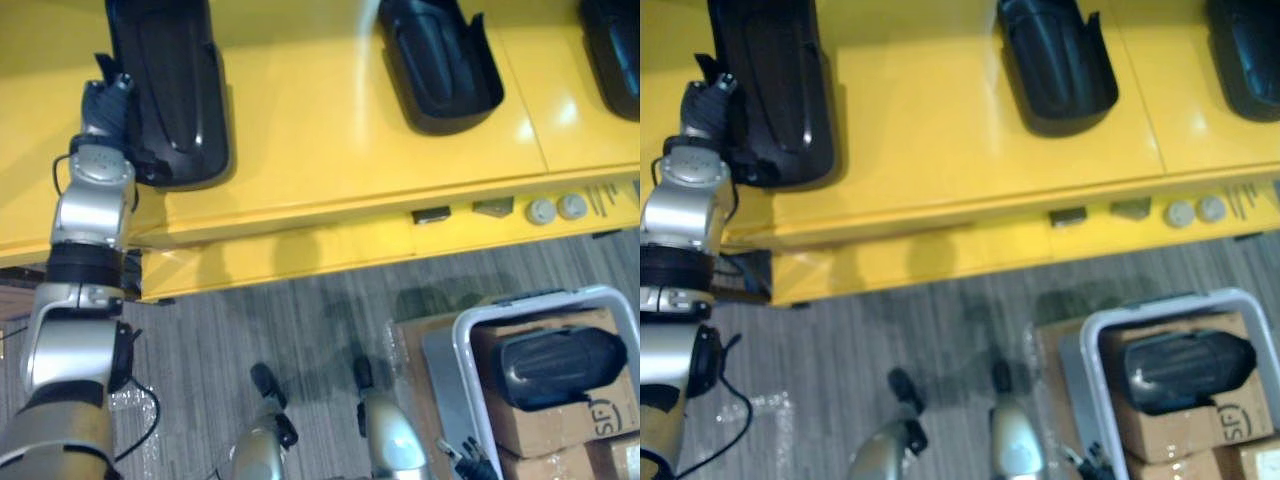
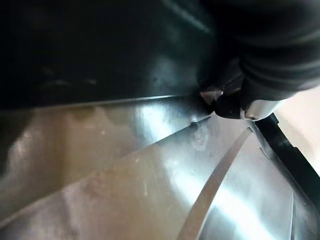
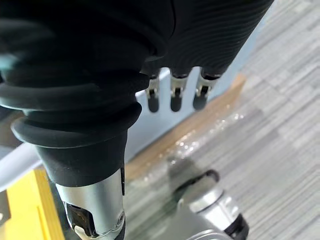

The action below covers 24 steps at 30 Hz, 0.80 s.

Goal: Walk over and take plastic housings, then place them on the shelf

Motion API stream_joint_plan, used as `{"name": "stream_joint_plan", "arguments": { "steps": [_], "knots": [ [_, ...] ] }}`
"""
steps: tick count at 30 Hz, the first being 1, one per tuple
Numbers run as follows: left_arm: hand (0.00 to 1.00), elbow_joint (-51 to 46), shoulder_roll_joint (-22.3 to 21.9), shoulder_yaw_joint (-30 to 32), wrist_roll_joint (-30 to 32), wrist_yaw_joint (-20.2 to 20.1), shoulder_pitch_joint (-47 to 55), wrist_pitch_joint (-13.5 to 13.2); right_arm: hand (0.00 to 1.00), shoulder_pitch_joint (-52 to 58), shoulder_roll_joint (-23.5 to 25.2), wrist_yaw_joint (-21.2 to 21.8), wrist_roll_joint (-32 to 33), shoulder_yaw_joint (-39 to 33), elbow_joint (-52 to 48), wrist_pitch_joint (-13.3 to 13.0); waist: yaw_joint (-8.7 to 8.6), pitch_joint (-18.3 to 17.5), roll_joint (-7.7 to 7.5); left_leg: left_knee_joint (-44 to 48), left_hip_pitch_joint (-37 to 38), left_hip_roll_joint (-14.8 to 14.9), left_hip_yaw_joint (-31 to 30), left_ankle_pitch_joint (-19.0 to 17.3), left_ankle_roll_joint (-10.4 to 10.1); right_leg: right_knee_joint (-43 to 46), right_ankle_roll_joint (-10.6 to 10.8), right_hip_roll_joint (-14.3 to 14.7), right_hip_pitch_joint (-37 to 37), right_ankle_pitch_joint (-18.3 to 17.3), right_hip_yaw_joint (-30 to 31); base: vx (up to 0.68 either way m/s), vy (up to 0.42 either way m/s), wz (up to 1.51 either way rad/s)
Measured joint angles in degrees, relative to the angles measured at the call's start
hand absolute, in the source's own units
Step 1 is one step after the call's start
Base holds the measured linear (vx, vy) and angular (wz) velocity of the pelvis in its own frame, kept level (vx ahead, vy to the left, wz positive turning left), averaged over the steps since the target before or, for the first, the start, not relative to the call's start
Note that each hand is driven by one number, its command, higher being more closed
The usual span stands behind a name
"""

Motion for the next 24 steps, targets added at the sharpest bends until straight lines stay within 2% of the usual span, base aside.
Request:
{"name": "stream_joint_plan", "arguments": {
  "steps": [1,14,18,24],
  "knots": [
    [0.00,0.00,0.00,0.00,-0.31,0.18,-0.04,0.00,0.00,0.01,0.00,-0.01,0.00,0.01,0.00,0.02,-0.02,0.00,0.00,0.00,-0.04,0.03,-0.03,0.00,-0.01,-0.01,0.00,0.02,-0.01,0.00,-0.05,0.04,-0.011,0.02],
    [0.00,0.07,-0.27,0.82,-4.49,9.77,-2.34,0.28,0.00,0.00,0.01,-0.12,0.10,1.87,-0.42,-0.13,0.06,0.15,-0.28,0.01,-1.56,0.26,-0.59,0.43,0.06,0.34,0.00,0.00,-1.36,0.01,-0.40,0.04,-0.004,0.03],
    [0.00,0.15,-0.59,4.02,-4.61,13.31,-2.35,0.27,0.00,0.00,0.07,-0.15,0.12,2.38,-0.39,-0.22,0.07,0.21,-0.38,0.01,-1.71,0.26,-0.39,0.42,0.06,0.43,0.01,-0.06,-1.75,0.01,-0.13,0.01,-0.001,-0.03],
    [0.00,1.26,-0.60,6.73,-4.97,22.52,-3.25,-0.66,0.00,0.03,0.07,-0.13,0.07,2.39,0.15,-1.49,-0.03,0.26,-0.47,0.01,-1.69,0.30,-0.22,0.42,0.06,0.46,0.01,-0.04,-1.75,0.01,-0.14,0.00,0.000,0.00]
  ]
}}
